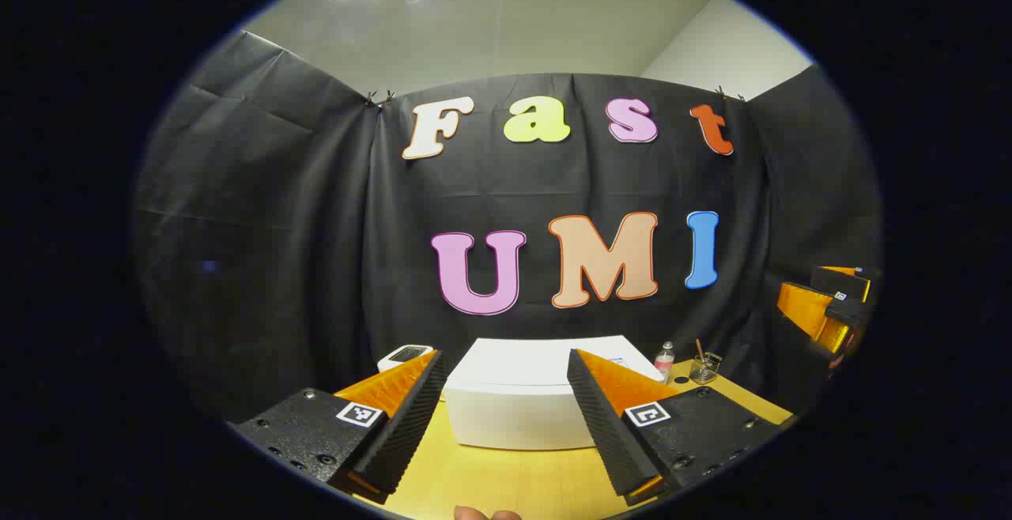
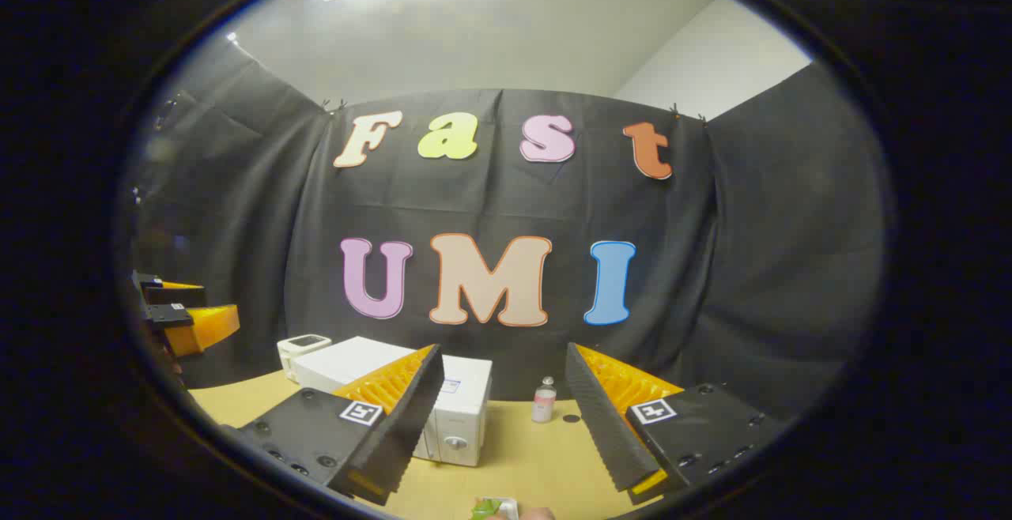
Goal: Open the microwave oven with the left hand, put the food in, and close the microwave oven.
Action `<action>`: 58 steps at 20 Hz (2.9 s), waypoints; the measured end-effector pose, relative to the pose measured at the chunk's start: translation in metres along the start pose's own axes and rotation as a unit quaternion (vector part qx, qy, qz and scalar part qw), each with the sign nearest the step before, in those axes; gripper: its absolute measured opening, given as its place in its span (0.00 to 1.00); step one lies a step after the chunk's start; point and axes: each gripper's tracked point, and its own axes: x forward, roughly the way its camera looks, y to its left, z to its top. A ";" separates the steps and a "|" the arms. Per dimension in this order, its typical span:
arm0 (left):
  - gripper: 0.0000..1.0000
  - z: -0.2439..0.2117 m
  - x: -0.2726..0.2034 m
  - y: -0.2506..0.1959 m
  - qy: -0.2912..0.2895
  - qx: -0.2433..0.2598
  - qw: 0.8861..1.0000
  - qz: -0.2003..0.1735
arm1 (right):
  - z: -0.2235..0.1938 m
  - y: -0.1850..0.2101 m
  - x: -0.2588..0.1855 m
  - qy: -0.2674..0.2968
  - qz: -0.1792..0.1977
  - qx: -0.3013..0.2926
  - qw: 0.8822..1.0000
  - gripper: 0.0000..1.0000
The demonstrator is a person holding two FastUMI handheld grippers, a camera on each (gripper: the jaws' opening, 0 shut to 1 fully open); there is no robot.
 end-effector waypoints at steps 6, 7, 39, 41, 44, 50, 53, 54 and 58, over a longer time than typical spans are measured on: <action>0.95 -0.009 -0.002 -0.001 0.012 0.014 1.000 0.004 | -0.002 -0.001 0.001 -0.001 0.006 0.002 1.000 0.96; 0.94 -0.008 -0.003 -0.001 0.012 0.010 1.000 0.004 | -0.004 -0.001 0.000 -0.001 0.007 -0.003 1.000 0.96; 0.94 -0.008 0.022 0.005 -0.015 0.015 1.000 0.008 | -0.009 -0.023 -0.002 0.005 0.005 0.005 1.000 0.97; 0.96 -0.032 0.035 -0.014 -0.009 0.013 1.000 -0.014 | -0.009 -0.023 -0.002 0.007 0.010 0.009 1.000 0.96; 0.96 -0.073 0.048 -0.041 0.009 0.025 0.998 -0.048 | -0.003 -0.036 -0.001 -0.003 0.000 0.008 1.000 0.96; 0.95 -0.156 0.076 -0.115 0.024 0.023 0.991 -0.126 | -0.006 -0.059 -0.004 0.005 -0.023 0.001 1.000 0.96; 0.96 -0.212 0.096 -0.146 0.076 0.025 0.986 -0.147 | -0.008 -0.074 -0.010 0.012 -0.040 -0.020 0.999 0.96; 0.95 -0.226 0.102 -0.153 0.089 0.027 0.984 -0.150 | -0.010 -0.082 -0.013 0.018 -0.053 -0.023 0.998 0.96; 0.95 -0.263 0.124 -0.176 0.114 0.032 0.979 -0.163 | -0.025 -0.107 -0.028 0.043 -0.093 -0.011 0.995 0.96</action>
